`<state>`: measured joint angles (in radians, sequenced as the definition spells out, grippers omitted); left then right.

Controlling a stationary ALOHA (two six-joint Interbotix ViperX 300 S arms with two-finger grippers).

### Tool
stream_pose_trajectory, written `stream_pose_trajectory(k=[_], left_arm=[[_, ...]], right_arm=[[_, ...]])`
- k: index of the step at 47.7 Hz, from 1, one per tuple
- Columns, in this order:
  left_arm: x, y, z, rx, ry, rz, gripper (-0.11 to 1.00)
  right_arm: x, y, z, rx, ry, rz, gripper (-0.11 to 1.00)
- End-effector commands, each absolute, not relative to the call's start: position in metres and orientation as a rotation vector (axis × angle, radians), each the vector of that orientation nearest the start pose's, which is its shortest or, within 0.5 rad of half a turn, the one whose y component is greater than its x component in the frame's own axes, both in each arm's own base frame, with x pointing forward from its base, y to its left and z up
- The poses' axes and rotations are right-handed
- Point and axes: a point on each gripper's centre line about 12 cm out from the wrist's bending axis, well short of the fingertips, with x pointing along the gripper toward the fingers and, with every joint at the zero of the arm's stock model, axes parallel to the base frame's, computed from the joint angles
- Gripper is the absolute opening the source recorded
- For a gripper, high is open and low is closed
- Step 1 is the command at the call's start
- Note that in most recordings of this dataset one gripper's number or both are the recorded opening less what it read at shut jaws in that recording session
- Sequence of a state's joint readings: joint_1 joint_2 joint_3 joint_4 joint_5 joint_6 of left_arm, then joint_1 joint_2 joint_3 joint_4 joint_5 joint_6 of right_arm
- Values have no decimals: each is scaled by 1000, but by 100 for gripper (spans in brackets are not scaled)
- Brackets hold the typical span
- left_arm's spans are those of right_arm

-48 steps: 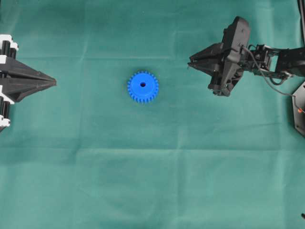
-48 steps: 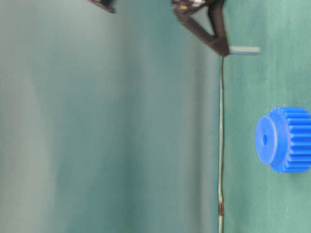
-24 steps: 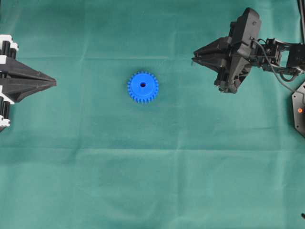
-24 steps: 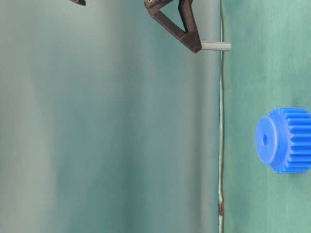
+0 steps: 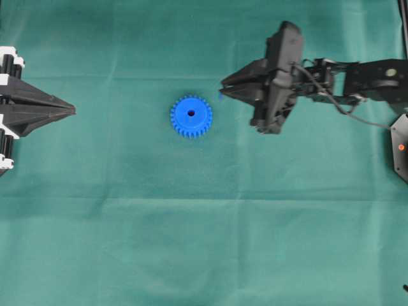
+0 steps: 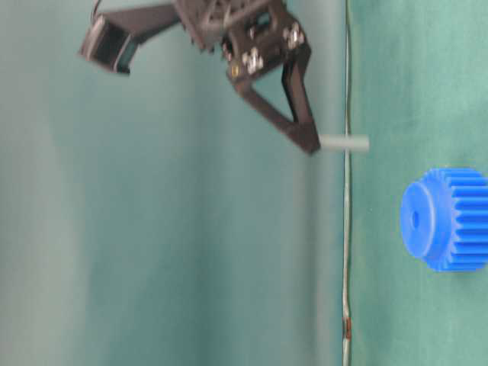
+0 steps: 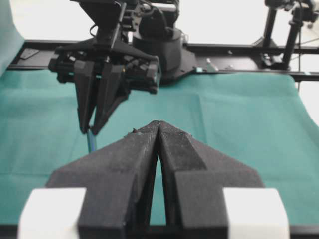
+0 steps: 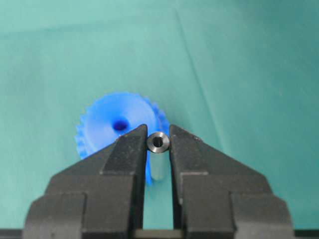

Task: Insert the shaft placed at a random location into the center hole of the medium gear at another random location.
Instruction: 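Carry the shaft left with the right gripper over the blue gear's hole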

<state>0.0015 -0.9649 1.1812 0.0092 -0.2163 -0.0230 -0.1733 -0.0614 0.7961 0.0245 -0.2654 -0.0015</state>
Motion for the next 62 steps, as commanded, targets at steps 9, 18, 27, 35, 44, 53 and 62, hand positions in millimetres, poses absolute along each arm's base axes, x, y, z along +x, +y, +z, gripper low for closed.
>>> stream_pose_trajectory(k=[9,18,27,35,44,53,62], left_arm=[[201,0,291,-11,-21,-1,0],[201,0,291,-11,-23,-1,0],[201,0,292,-11,-25,-1,0],[201,0,291,-11,-21,-1,0],[201,0,291,-11,-21,-1,0],[201,0,290,-11,-17,-1,0],[201,0,290,-11,-14,-1,0]], right_arm=[[398,-55,190,61,402,-148,13],[406,-52,190,59,398,-139,13],[412,-50,189,57,396,-131,13],[415,-50,186,57,401,-131,13],[419,-51,176,58,415,-132,13],[421,-51,161,62,439,-134,13],[422,-51,156,65,450,-136,13]])
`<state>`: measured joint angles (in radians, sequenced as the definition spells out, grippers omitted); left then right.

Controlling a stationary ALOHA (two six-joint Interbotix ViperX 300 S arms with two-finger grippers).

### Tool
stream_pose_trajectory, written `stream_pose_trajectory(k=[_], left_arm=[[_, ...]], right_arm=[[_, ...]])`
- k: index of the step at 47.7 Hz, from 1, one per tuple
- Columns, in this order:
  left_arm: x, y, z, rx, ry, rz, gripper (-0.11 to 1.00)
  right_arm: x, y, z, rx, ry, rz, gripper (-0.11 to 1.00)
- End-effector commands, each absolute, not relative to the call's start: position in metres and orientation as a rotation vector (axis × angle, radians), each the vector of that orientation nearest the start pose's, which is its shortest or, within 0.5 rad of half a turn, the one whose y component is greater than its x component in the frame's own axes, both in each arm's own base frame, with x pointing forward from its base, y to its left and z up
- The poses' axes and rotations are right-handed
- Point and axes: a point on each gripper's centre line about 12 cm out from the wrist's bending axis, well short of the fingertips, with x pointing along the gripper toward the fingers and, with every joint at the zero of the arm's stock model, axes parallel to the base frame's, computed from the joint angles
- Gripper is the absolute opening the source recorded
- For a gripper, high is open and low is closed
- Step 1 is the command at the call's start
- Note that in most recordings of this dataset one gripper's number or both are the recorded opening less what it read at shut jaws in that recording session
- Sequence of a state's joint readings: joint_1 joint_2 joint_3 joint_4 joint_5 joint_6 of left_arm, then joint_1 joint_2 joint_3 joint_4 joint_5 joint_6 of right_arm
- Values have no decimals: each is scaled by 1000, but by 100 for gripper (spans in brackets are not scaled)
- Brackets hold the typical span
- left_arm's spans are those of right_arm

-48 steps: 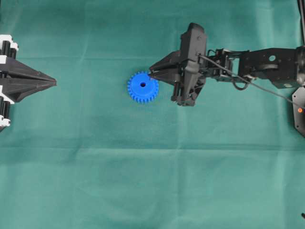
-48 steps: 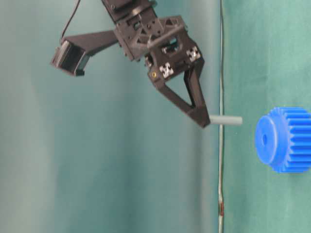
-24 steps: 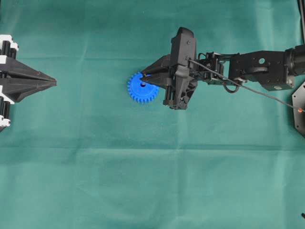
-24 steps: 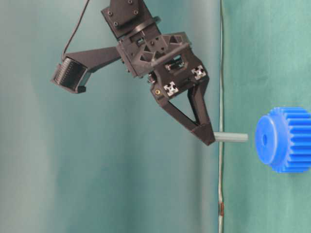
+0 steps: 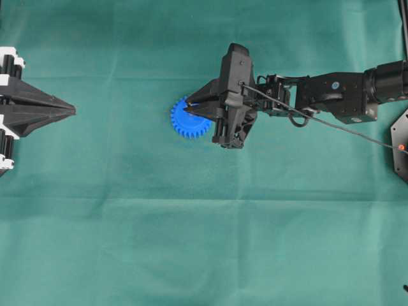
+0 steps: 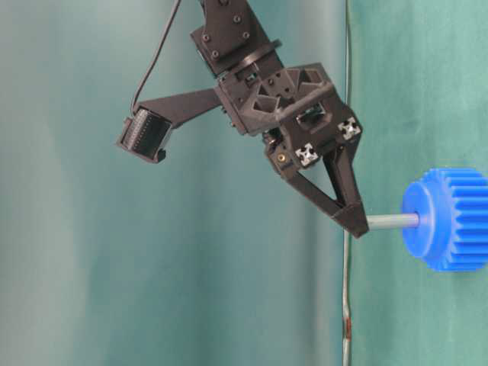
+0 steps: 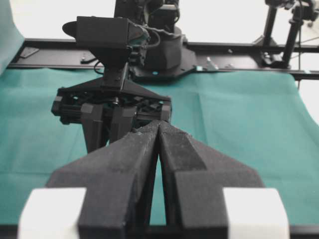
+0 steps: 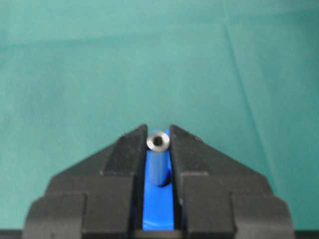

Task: Insert the shaft placed at a random location into the center hole of the medium gear at another random location.
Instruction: 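Carry the shaft left with the right gripper over the blue gear's hole, then lower the shaft into the gear's center hole with the right gripper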

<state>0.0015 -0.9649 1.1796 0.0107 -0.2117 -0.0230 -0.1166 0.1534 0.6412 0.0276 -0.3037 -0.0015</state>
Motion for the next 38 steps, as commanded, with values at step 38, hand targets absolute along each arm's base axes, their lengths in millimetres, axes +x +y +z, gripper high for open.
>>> stream_pose_trajectory(k=[38], left_arm=[[201,0,290,-11,-9,-1,0]], right_arm=[[419,-54,173,60,404,-141,13]])
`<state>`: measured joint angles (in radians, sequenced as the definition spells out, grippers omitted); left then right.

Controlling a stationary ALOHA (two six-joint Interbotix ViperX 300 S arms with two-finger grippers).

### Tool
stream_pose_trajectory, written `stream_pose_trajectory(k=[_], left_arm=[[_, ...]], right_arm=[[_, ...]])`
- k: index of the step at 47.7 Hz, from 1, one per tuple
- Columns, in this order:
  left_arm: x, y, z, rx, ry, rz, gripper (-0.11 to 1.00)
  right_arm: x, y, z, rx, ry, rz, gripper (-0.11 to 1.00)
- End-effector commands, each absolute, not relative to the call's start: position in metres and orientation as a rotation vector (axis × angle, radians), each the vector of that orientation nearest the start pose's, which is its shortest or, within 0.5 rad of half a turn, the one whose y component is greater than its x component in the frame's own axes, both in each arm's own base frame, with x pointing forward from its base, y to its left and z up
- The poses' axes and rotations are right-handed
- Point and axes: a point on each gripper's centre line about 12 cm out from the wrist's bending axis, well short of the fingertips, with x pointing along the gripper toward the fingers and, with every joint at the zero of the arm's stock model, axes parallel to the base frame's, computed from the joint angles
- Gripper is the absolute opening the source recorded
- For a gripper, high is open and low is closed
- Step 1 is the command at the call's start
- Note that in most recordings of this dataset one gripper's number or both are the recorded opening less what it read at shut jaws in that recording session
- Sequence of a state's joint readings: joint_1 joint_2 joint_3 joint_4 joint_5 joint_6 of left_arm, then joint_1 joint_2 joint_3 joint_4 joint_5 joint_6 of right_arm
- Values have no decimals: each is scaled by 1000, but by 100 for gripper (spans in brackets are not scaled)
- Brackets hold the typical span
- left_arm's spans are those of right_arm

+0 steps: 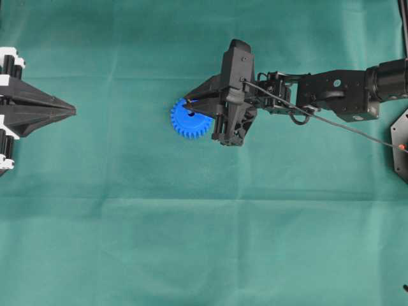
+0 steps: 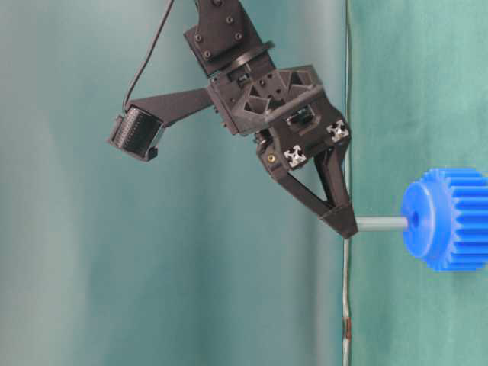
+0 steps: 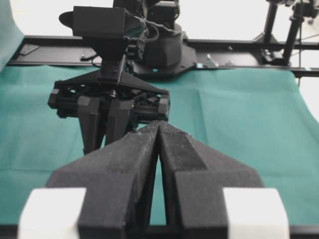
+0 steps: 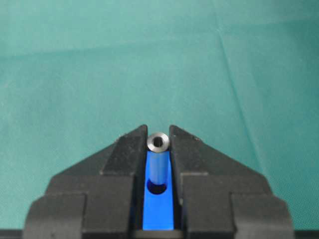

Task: Insert the shaft placed at a random location into the center hole of the medium gear at another random location.
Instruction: 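Lower the shaft into the gear's center hole with the right gripper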

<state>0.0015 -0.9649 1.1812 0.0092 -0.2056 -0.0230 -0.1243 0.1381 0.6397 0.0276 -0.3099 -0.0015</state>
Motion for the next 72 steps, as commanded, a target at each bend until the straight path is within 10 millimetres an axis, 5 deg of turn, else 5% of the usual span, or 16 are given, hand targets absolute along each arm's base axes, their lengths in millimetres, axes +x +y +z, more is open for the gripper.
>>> stream_pose_trajectory(k=[1,43,72], left_arm=[[201,0,290,-11,-9,-1,0],[201,0,289,-11,-8,-3,0],[201,0,290,-13,-9,-1,0]], right_arm=[[419,-54,173,61,404,-142,13],[419,-52,143,83,447,-147,13],[414,-51,164,72,402,-143,13]])
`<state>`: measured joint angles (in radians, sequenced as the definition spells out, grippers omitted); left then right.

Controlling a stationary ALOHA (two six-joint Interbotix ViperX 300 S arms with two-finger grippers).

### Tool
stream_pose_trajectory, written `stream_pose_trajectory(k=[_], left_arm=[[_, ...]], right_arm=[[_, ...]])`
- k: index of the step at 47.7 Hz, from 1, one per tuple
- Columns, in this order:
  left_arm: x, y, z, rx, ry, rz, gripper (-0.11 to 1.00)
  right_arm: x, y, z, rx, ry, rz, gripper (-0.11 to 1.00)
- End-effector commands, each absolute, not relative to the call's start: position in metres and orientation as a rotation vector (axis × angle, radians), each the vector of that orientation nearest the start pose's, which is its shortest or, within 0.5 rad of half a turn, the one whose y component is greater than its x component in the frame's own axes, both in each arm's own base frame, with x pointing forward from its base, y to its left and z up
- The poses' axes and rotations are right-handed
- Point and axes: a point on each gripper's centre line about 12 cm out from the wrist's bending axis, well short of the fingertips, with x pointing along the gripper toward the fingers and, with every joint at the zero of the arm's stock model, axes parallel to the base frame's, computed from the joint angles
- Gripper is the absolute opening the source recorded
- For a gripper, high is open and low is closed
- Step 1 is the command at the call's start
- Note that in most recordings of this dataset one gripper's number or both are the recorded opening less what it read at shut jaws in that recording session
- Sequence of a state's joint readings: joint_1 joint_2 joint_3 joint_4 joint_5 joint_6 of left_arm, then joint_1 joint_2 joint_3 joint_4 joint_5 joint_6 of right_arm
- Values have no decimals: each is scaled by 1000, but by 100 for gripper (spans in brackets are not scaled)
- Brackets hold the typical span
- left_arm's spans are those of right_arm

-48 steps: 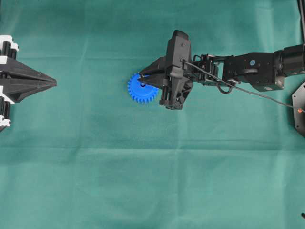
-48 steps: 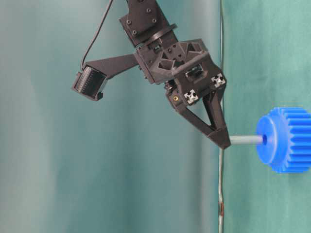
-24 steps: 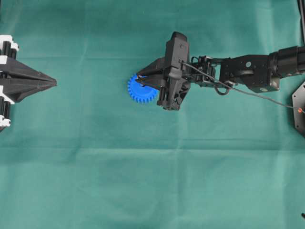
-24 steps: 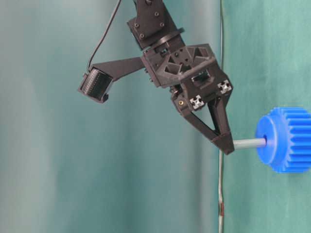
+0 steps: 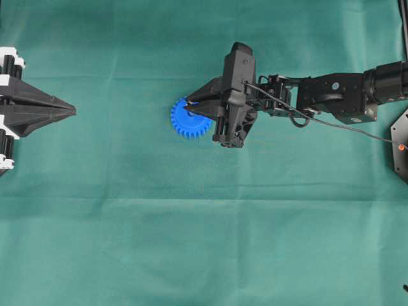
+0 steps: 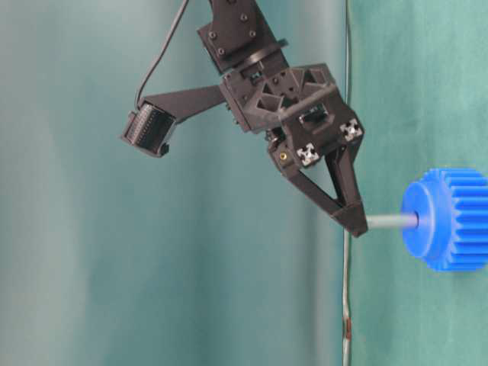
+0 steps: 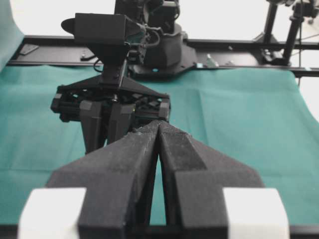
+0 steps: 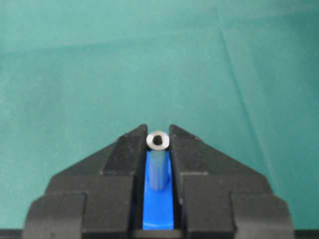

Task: Insert the shaft placed at a random location into the center hole of the medium gear at another random location.
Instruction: 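Lower the shaft into the gear's center hole with the right gripper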

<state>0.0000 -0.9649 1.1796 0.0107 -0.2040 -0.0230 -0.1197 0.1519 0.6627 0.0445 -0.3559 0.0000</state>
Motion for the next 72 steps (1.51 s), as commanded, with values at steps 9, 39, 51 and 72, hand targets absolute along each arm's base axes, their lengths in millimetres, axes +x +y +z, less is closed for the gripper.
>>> stream_pose_trajectory(k=[9,39,51,72], left_arm=[[201,0,290,-13,-9,-1,0],[201,0,290,-13,-9,-1,0],[201,0,290,-13,-9,-1,0],[201,0,289,-11,-8,-1,0]], right_arm=[[414,-51,165,69,399,-142,13],[419,-52,156,66,391,-143,13],[420,-52,150,67,407,-143,13],[422,-52,130,75,440,-147,13]])
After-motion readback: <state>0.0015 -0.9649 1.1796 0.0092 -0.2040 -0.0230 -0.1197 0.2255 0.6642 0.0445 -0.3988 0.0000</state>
